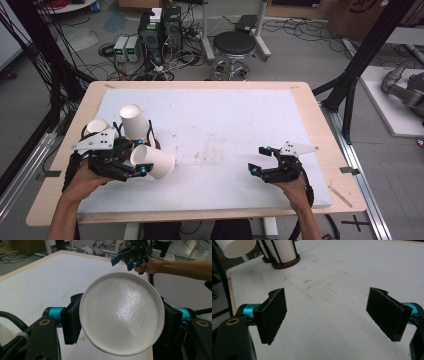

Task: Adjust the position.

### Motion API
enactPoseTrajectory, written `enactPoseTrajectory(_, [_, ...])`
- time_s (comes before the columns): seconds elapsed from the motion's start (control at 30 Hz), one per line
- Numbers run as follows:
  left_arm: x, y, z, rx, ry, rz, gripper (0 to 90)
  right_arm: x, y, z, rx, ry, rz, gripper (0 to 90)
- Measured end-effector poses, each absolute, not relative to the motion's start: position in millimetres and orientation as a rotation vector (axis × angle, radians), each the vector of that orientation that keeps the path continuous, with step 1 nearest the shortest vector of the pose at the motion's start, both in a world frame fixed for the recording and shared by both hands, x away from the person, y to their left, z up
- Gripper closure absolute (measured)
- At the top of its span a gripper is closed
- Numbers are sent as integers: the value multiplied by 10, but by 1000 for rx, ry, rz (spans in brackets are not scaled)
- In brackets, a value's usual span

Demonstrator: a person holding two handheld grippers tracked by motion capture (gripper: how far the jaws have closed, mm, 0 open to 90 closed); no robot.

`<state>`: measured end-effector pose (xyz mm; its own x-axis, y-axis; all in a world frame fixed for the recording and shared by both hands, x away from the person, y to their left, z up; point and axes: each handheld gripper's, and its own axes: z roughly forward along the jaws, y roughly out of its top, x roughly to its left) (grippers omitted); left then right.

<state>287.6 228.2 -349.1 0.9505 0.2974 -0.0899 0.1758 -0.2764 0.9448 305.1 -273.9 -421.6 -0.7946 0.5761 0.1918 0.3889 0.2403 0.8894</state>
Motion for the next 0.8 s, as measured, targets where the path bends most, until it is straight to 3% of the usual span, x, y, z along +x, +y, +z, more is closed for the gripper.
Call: enactPoseTrajectory(0.8, [2917, 2056, -3513, 1823, 307, 82, 325, 3172, -2368, -3724, 637, 2466, 1603, 171])
